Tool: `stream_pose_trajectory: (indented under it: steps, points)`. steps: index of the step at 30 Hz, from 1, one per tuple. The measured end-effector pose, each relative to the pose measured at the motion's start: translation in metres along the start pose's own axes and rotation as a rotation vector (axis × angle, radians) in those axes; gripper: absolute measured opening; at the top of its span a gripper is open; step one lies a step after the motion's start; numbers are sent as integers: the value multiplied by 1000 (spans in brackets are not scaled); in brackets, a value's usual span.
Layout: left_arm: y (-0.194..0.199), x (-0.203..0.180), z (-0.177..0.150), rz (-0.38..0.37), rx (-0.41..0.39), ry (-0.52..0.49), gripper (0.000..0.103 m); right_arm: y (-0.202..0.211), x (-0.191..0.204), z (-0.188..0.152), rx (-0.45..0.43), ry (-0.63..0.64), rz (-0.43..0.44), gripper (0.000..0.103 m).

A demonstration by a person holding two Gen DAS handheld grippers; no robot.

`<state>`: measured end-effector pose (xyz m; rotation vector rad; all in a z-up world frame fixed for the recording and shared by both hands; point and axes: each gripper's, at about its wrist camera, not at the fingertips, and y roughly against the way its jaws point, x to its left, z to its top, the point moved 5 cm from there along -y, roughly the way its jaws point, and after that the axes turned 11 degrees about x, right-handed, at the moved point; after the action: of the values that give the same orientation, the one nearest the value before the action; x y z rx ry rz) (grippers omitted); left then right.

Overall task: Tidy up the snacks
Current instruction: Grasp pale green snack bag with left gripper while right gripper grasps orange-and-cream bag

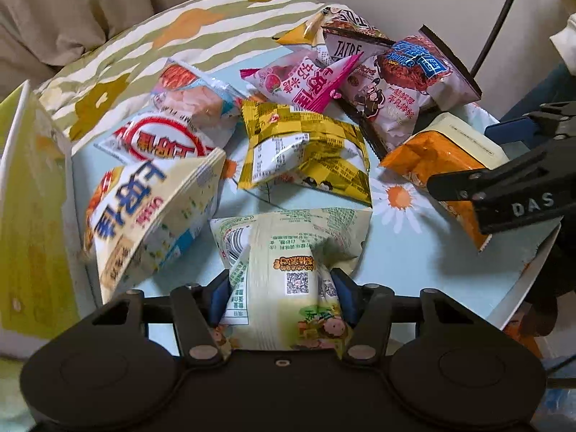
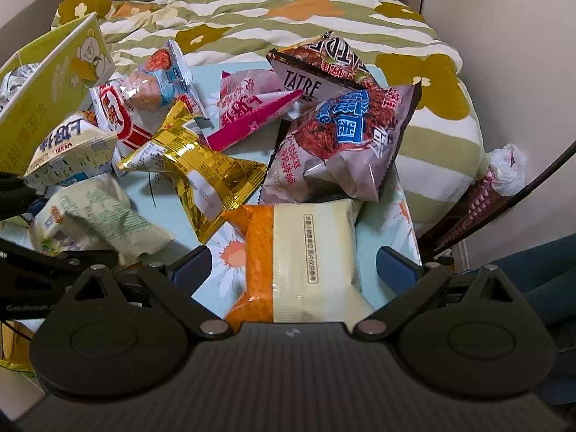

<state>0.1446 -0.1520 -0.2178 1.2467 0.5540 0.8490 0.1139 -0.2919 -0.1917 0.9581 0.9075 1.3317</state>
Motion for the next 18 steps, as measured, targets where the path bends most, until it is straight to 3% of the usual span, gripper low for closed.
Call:
stream_pose_trajectory:
  steps: [5,14,18]
  points:
    - [4,-3,-8,0,-8,38,62,-8,1,-2,18,21,3,102]
    - [13,-2,-18,34,-39,114,62,-13,5,-7,21,86,-22,80]
    - [21,-3,-25,44,-58,151,62,-8,6,-11,27,81,11,78]
